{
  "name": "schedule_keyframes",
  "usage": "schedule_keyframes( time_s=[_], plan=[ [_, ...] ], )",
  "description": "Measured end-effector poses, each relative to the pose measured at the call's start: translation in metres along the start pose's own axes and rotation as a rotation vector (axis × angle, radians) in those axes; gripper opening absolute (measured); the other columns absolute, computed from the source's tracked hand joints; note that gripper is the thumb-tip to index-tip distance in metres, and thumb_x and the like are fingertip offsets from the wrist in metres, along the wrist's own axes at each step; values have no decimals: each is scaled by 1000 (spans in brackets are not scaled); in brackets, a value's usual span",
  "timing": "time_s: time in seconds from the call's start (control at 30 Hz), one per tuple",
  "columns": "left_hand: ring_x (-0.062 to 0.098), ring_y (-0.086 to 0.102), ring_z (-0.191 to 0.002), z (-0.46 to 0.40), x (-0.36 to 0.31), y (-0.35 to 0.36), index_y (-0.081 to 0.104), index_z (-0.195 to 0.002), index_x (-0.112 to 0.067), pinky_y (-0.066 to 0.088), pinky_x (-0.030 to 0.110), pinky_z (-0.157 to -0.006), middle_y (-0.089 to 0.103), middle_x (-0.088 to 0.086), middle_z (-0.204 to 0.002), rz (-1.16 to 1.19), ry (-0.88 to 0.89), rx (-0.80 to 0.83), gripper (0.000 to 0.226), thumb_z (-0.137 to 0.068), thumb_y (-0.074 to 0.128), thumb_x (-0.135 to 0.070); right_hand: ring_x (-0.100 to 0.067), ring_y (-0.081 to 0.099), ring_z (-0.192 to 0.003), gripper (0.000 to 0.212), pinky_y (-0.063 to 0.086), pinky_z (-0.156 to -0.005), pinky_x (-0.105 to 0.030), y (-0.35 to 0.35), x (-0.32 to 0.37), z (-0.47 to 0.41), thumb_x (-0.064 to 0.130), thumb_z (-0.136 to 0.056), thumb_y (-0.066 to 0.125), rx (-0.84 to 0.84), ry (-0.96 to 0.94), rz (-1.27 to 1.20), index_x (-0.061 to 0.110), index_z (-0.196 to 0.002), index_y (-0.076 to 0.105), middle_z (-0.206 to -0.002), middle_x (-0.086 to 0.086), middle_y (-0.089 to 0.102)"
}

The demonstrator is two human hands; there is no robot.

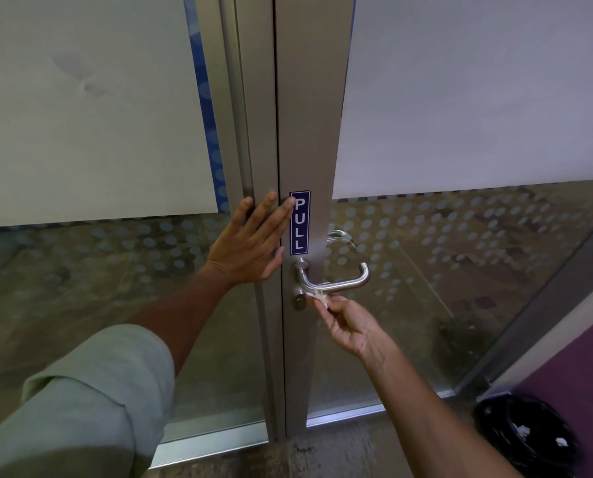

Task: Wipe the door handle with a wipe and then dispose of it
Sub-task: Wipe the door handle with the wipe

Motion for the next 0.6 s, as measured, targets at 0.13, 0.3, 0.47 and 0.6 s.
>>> schedule_keyframes(
  time_s=[0.13, 0.3, 0.47, 0.6],
  plan=[
    [37, 18, -155, 0, 0, 0, 20, -162, -2, -5, 54, -127, 22, 15, -169, -22, -1, 3, 82, -98, 37, -50, -28, 76, -68, 29, 61, -57, -28, -6, 22, 5, -14, -97, 35, -33, -1, 60, -10, -93, 64, -80, -20, 76],
    [37, 16, -155, 0, -1, 2, 20, -162, -2, -6, 54, -127, 22, 15, -169, -32, -5, 6, 81, -98, 37, -50, -26, 76, -68, 33, 60, -69, -29, -14, 45, 9, -13, -98, 33, -65, -14, 61, -8, -99, 65, -82, -17, 76],
    [36, 4, -158, 1, -1, 4, 19, -162, -2, -8, 54, -127, 19, 15, -170, -39, -15, 17, 83, -98, 38, -51, -27, 75, -62, 33, 60, -64, -28, -14, 57, 14, -14, -98, 30, -104, -12, 91, -10, -99, 62, -77, -19, 75],
    [36, 4, -158, 1, -1, 3, 20, -162, -2, -8, 54, -127, 21, 15, -169, -42, -16, 22, 83, -97, 39, -50, -28, 74, -60, 34, 59, -62, -29, -13, 65, 17, -15, -98, 29, -135, -19, 130, -11, -98, 62, -75, -19, 75]
  ],
)
Point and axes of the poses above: each hand's wrist, its own z-axis away from the middle knuckle, its own y-axis out of the palm, x = y × z, the point moved 2 cm from there along -z, towards the middle knuckle
